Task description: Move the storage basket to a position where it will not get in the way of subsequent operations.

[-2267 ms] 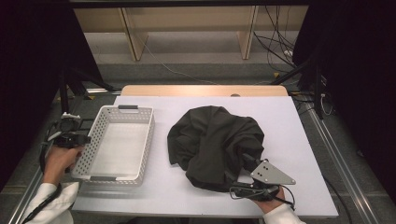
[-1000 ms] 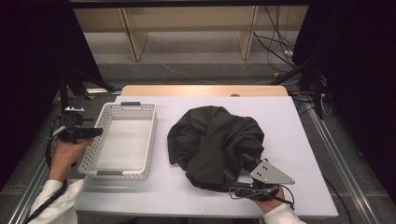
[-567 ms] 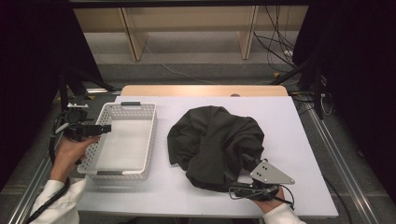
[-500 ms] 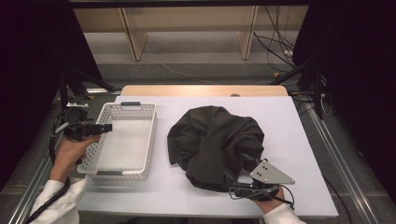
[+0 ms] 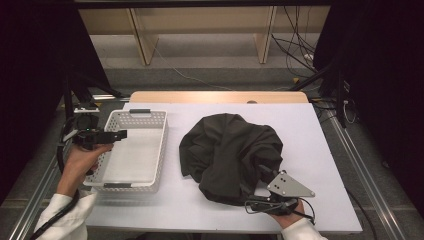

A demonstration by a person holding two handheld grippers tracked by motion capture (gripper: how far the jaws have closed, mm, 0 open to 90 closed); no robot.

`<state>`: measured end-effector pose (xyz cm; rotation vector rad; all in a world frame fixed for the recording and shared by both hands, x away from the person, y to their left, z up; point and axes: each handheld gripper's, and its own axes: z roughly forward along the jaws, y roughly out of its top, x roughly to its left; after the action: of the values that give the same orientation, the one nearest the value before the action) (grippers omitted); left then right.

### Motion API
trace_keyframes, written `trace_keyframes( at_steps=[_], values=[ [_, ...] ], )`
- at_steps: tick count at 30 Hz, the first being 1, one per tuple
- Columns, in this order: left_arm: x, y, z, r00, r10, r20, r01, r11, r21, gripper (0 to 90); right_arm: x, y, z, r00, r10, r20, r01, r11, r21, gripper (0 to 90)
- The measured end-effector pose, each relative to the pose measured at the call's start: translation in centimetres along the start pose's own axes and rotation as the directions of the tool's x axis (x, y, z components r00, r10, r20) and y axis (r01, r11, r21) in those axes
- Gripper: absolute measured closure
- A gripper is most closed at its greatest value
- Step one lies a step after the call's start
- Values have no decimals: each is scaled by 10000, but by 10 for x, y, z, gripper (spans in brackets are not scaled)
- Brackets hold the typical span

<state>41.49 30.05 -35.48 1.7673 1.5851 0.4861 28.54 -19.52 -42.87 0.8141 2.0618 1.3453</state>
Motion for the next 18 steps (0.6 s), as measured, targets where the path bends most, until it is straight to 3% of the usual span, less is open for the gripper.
trace_keyframes(
  at_steps=[11,15,18],
  values=[
    [-14,-1,-1,9977,254,633,-229,9989,-400,118,0,0,0,10000,0,-3,0,10000,-11,214],
    [-20,0,-2,9938,177,1094,-103,9976,-684,118,-1,-1,1,10000,36,-2,-36,10000,11,214],
    [-25,0,-1,9923,304,1198,-214,9969,-752,118,-2,-1,1,10000,55,36,-55,10000,-3,214]
  ],
)
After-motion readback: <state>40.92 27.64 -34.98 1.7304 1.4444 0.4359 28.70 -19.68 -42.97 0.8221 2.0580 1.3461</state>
